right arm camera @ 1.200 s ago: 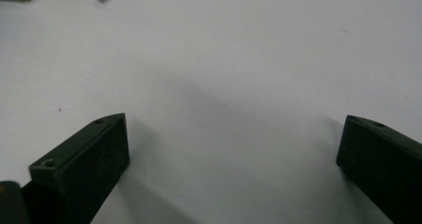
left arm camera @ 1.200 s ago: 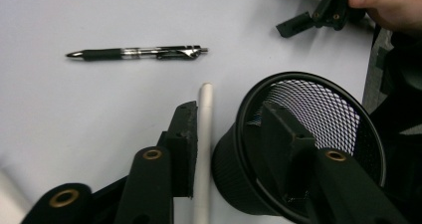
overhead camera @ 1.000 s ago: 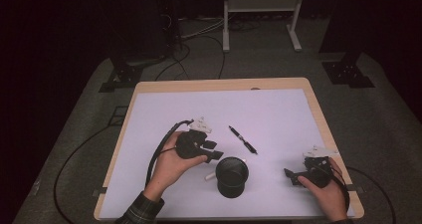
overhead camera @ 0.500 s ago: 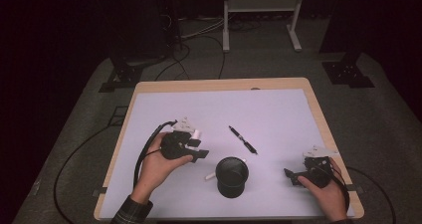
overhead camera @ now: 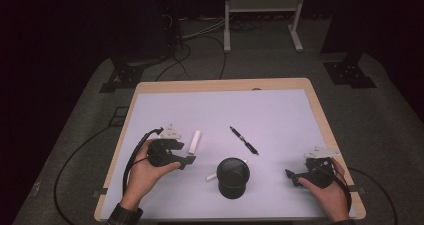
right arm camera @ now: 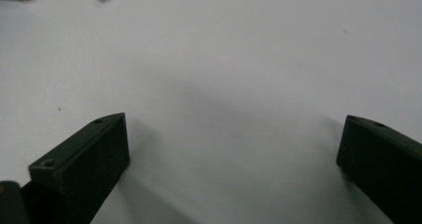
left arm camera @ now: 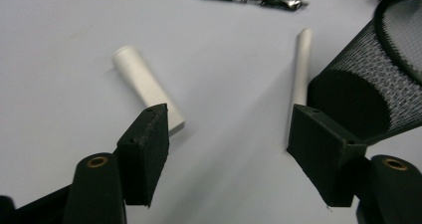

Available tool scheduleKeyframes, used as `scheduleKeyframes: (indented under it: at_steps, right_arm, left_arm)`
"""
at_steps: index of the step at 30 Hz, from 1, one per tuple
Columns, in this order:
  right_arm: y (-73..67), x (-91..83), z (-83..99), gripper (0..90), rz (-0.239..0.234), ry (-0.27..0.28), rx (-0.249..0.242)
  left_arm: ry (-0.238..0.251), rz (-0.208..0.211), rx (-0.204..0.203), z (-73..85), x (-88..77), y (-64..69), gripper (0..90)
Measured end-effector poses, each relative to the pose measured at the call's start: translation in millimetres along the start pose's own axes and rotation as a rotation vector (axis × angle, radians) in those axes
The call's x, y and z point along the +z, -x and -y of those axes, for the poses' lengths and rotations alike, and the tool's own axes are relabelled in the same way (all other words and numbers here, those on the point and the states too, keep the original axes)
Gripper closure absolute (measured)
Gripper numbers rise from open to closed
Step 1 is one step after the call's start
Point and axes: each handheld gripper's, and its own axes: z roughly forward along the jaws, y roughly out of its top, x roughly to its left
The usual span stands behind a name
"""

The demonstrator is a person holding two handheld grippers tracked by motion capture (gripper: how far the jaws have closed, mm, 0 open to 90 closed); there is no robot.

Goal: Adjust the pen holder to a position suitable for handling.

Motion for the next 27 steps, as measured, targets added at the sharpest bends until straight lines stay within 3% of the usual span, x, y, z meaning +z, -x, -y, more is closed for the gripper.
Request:
scheduleKeyframes:
  at_steps: [19, 27]
  right_arm:
    - [0.0, 0.1, 0.0, 0.0, -0.001, 0.0, 0.001]
    - [0.0, 0.0, 0.0, 0.0, -0.001, 0.0, 0.001]
  left_arm:
    - [-0.012, -0.108, -0.066, 52.6, -0.8, -15.5, 10.0]
    - [-0.025, -0.142, -0.095, 73.6, 0.5, -16.6, 9.0]
